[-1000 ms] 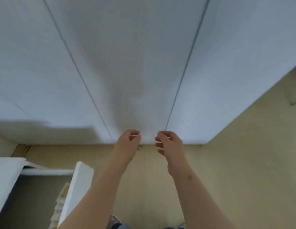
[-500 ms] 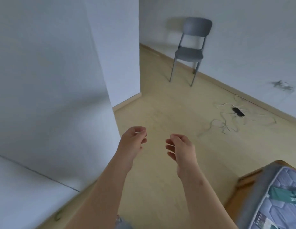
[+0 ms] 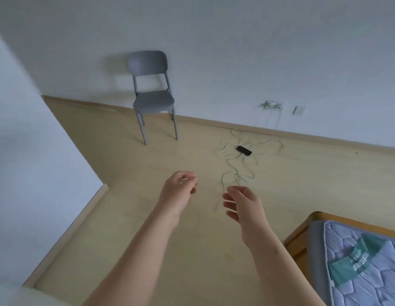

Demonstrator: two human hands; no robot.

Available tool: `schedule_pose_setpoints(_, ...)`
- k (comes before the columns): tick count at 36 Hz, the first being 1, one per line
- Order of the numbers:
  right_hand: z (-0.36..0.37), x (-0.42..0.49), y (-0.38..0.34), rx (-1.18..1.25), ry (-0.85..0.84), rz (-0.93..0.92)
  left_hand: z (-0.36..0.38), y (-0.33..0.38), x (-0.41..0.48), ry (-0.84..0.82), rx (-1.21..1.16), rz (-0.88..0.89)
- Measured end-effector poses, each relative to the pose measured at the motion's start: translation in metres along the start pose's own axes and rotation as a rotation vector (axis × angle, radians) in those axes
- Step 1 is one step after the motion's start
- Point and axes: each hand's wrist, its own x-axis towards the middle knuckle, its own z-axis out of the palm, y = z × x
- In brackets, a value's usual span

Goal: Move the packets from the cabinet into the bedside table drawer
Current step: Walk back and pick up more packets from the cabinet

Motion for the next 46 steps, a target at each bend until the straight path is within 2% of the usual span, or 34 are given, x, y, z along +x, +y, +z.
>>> schedule_pose_setpoints(9, -0.083, 0.109, -0.039, 0.15, 0.257, 0.044, 0.132, 0.041, 0.105, -0.277, 0.102, -0.02)
schedule_pose_setpoints(20, -0.231, 0.278, -0.138, 0.136, 0.357, -0.005, 0.351, 0.121, 0.217, -0.429, 0.135, -0.008)
schedule_pose_setpoints(32, -0.343, 0.463, -0.211, 0.223, 0.489, 0.028, 0.542, 0.192, 0.361, -0.587, 0.202, 0.027)
schedule_pose_setpoints(39, -0.421, 0.578, -0.28, 0.299, 0.623, -0.02, 0.681, 0.258, 0.449, -0.707, 0.293, 0.134)
schedule_pose_setpoints(46, -0.517, 0.636, -0.306, 0.435, 0.8, -0.004, 0.825, 0.282, 0.472, -0.918, 0.421, 0.124)
